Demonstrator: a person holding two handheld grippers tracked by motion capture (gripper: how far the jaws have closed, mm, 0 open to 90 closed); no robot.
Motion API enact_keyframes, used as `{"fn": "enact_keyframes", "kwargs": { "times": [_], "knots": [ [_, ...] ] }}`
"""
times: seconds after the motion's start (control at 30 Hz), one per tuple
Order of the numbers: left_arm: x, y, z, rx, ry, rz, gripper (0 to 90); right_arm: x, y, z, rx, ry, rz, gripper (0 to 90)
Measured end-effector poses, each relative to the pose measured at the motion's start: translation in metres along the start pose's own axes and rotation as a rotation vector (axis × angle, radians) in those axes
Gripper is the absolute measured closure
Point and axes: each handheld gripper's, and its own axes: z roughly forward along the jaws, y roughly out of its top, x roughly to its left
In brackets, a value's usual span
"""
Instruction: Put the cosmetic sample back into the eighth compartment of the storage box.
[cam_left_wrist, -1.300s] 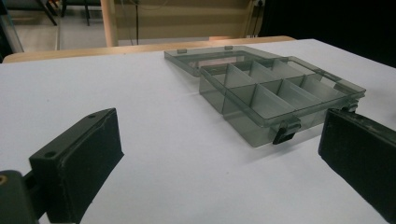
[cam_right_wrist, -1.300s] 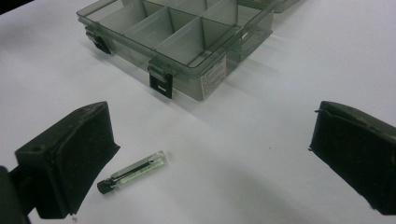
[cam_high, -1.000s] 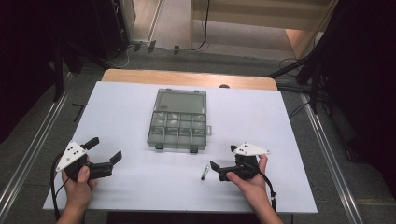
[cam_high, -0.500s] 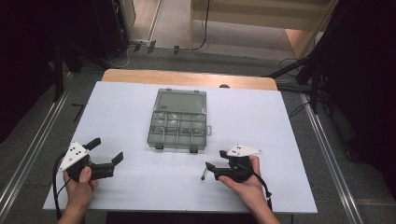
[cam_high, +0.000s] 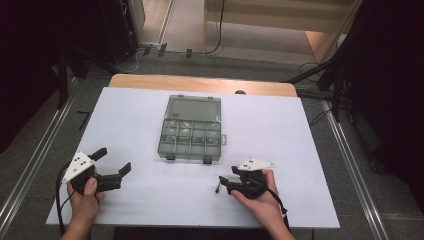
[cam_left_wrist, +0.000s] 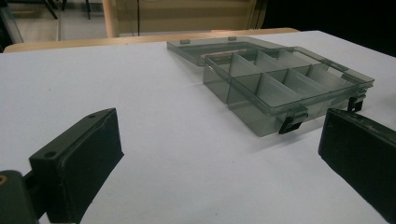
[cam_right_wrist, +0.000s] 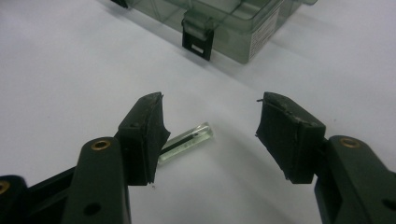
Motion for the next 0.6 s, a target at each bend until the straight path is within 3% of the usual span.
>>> {"fn": "enact_keyframes", "kwargs": {
  "times": [0.17, 0.6],
  "knots": [
    [0.000, 0.000, 0.000, 0.001, 0.000, -0.001, 0.0, 0.003, -0.001, 0.001, 0.032, 0.024, 0.028, 46.8],
    [-0.001, -0.001, 0.000, -0.001, -0.008, 0.004, 0.0, 0.016, -0.002, 0.011, 0.098, 0.039, 0.042, 52.3]
  ]
}}
